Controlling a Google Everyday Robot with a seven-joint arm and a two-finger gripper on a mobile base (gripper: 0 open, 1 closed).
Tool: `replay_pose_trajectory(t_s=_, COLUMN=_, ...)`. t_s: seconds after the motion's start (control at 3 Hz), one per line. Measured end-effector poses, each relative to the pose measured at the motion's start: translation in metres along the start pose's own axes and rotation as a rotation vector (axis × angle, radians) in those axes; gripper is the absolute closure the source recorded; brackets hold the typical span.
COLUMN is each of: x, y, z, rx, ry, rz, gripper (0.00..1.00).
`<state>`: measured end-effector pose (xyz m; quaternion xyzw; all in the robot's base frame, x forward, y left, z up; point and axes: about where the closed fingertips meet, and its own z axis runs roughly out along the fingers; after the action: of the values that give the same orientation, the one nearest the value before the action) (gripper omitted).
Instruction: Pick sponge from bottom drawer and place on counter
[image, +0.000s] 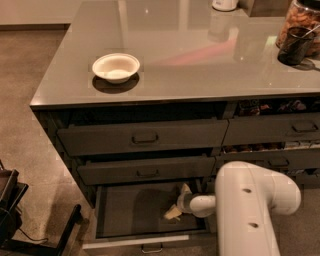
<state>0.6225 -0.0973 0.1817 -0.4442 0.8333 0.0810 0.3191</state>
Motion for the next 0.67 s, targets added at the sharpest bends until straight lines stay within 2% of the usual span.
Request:
replay_pose_trajectory(t_s=0.33, x=0.013, y=-0.005, z=-0.001, rx=0.047, ry=0.055, rz=-0.072, gripper=0.0)
replay_pose_trajectory(t_s=0.67, x=0.024, y=-0.004, z=0.001, rx=0.082, ry=0.11, rz=-0.118, gripper=0.0)
